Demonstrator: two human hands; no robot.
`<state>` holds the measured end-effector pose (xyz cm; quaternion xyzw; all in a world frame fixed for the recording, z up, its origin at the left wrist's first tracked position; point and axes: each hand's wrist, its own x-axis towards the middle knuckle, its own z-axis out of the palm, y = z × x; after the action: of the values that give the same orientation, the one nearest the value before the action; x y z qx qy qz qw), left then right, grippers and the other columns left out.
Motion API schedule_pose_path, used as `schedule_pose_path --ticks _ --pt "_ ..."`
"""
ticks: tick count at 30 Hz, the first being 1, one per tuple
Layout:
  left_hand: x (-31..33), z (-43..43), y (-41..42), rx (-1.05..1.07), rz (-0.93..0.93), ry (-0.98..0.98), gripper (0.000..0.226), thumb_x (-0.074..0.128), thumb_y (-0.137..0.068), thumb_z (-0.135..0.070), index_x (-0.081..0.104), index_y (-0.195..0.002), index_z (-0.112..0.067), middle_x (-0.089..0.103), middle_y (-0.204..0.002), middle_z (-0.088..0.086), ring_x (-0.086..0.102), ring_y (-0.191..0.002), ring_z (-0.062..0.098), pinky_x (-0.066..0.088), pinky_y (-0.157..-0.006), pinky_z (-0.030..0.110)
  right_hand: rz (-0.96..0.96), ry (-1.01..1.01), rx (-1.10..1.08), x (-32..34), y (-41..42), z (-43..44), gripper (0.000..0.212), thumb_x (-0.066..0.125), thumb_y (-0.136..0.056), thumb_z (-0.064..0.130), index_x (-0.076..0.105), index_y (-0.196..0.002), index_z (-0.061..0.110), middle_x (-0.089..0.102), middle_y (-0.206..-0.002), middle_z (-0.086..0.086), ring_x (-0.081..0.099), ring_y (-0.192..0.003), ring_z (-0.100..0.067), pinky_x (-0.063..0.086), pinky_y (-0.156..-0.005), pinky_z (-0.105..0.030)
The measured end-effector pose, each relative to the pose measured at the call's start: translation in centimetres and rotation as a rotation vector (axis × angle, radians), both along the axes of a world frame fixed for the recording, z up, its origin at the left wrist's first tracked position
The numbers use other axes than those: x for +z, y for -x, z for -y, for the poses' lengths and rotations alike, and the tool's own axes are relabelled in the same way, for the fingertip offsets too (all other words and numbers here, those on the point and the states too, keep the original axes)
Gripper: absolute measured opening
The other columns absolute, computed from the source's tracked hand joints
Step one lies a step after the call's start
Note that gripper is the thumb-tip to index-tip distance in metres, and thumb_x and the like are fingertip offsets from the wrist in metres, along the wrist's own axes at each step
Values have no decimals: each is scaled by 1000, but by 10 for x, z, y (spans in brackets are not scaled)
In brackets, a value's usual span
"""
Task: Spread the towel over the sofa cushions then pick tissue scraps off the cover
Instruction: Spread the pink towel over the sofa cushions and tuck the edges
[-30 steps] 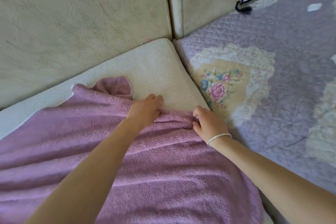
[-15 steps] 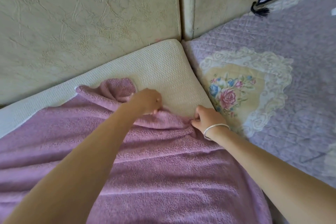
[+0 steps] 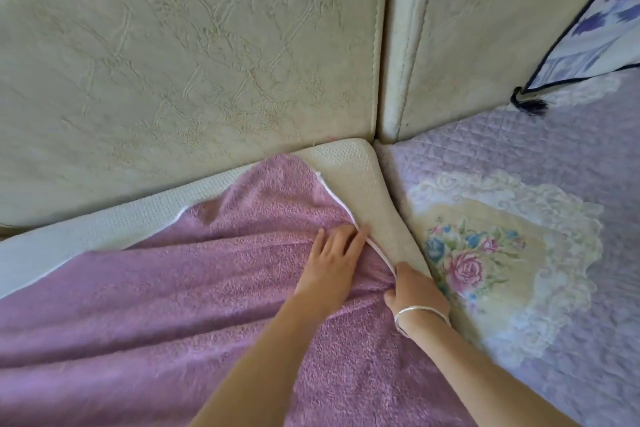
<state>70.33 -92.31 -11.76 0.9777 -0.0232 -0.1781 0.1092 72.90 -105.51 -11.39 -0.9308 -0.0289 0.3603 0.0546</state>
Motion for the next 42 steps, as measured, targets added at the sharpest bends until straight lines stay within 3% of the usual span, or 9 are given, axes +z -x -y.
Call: schedule_pose_path --ticks 2,6,8,10,12,14,36,40,42 --pt "-3 3 4 -12 22 4 91 53 -79 -5 -6 -147 -14 20 -148 8 17 -141 19 -1 -118 41 3 32 17 -3 3 0 31 46 -93 30 44 -120 15 57 -126 -4 52 -119 -23 47 -90 -31" --pt "-6 0 5 -51 122 -10 93 78 -41 -27 52 -129 -14 65 -117 -2 60 -112 10 48 -95 38 2 58 61 -7 2 -5 33 44 -94 33 41 -123 18 54 -129 -1 50 -122 -20 45 -93 -29" --pt "-6 -1 3 -56 181 -24 87 77 -37 -30 60 -121 -16 69 -109 -6 64 -104 6 53 -88 33 -4 64 71 -6 -4 -7 33 43 -94 33 41 -123 18 53 -130 -1 50 -123 -20 44 -95 -29" --pt "-5 -4 1 -44 153 -31 87 74 -49 -29 49 -131 -15 63 -122 -3 57 -116 8 44 -100 36 -11 84 97 -3 -10 -11 35 45 -93 32 42 -123 16 53 -132 -2 49 -124 -21 44 -96 -30" --pt "-5 -6 0 -38 93 -2 88 57 -77 -18 2 -144 -12 28 -152 3 23 -141 13 -1 -114 43 18 106 140 0 -15 -13 39 51 -90 32 42 -124 13 51 -132 -5 48 -125 -23 45 -97 -32" --pt "-11 -8 2 -67 68 6 80 36 -88 -6 -31 -132 -15 -5 -157 -1 -7 -144 14 -25 -105 36 81 124 173 3 -14 -15 46 56 -88 32 38 -125 11 47 -133 -6 45 -126 -24 46 -96 -33" --pt "-23 -7 4 -19 106 27 63 26 -97 -10 -14 -145 -21 -9 -157 -8 -8 -144 10 -13 -112 31 190 97 146 -5 -8 -15 48 55 -91 18 34 -131 3 45 -137 -13 44 -127 -28 46 -95 -37" --pt "-14 -4 3 19 152 41 56 31 -99 -16 4 -147 -22 9 -157 -6 8 -144 13 -1 -117 31 247 49 85 -4 -6 -19 37 45 -96 12 36 -130 1 45 -136 -14 44 -126 -28 46 -93 -38" --pt "-4 -4 4 103 249 95 48 44 -95 -19 32 -141 -17 35 -147 2 30 -134 21 22 -112 33 514 28 124 1 -4 -22 31 53 -91 8 48 -120 1 52 -127 -16 54 -112 -27 51 -80 -34"
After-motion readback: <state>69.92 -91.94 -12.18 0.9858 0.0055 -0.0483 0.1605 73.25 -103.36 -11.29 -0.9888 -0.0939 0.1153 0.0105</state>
